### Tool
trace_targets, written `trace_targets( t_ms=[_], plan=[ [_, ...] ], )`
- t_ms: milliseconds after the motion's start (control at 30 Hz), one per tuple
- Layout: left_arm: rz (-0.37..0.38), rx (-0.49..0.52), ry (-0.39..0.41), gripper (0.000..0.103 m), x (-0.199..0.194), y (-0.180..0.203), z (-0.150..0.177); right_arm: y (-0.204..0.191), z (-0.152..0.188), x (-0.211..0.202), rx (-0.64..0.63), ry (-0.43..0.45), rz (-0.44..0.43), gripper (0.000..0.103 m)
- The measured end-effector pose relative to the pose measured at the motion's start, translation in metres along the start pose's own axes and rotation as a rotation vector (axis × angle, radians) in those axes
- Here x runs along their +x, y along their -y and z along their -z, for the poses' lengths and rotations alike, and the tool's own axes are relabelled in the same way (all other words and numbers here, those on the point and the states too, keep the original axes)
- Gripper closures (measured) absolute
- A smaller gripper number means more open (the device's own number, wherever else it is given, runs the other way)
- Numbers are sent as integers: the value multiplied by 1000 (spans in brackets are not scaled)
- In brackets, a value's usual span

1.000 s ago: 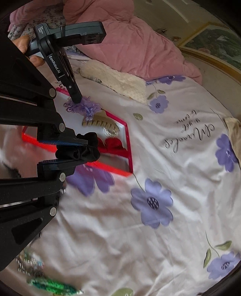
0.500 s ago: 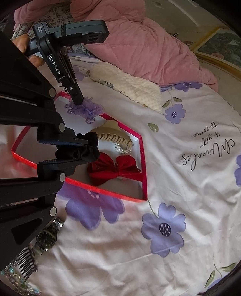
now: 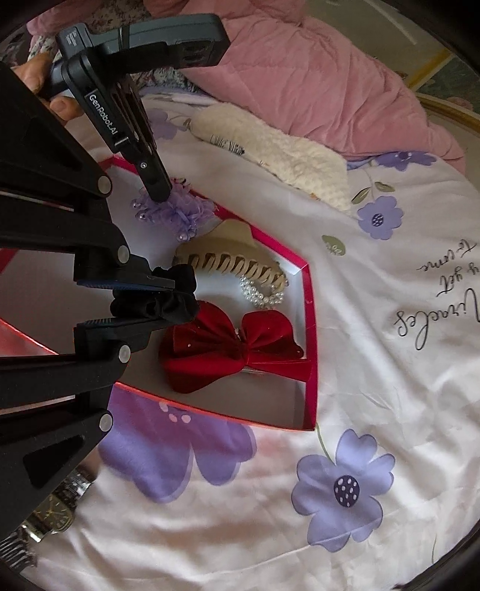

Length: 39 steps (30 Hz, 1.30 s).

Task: Organize jewelry
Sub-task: 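Carry the purple flower and black scrunchie into the box with both tools, then open both tools to release the flower and scrunchie in the box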

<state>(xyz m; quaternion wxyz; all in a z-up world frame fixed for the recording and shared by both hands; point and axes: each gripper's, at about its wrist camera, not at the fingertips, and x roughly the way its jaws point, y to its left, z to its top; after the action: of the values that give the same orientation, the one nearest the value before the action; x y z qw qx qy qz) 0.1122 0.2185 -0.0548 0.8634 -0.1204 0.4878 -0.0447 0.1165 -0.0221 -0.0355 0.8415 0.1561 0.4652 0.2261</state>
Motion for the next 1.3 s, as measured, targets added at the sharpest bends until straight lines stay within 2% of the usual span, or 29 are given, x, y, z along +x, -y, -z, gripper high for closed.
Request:
trace_targets(
  t_ms=[400,467,533,633,867,1100,1300],
  plan=[
    [20,-20,-4,99,16,1,-3,15,1,10,31,-13,27,86],
    [26,-21,-6,90,17,1,-3,16,0,11,38,-17,23,79],
    [25,-21,-5,86,17,2,-2,16,0,11,41,-19,20,78],
    [18,-16,-6,85,17,3,-1,17,0,8,49,-12,9,69],
    [16,-23,5,71,9,2,1,16,-1,-5,53,18,3,69],
    [13,-19,12,63,2,4,4,15,2,-18,56,30,-3,69],
    [13,-24,15,61,-5,5,7,16,7,-29,61,38,-1,65]
  ],
)
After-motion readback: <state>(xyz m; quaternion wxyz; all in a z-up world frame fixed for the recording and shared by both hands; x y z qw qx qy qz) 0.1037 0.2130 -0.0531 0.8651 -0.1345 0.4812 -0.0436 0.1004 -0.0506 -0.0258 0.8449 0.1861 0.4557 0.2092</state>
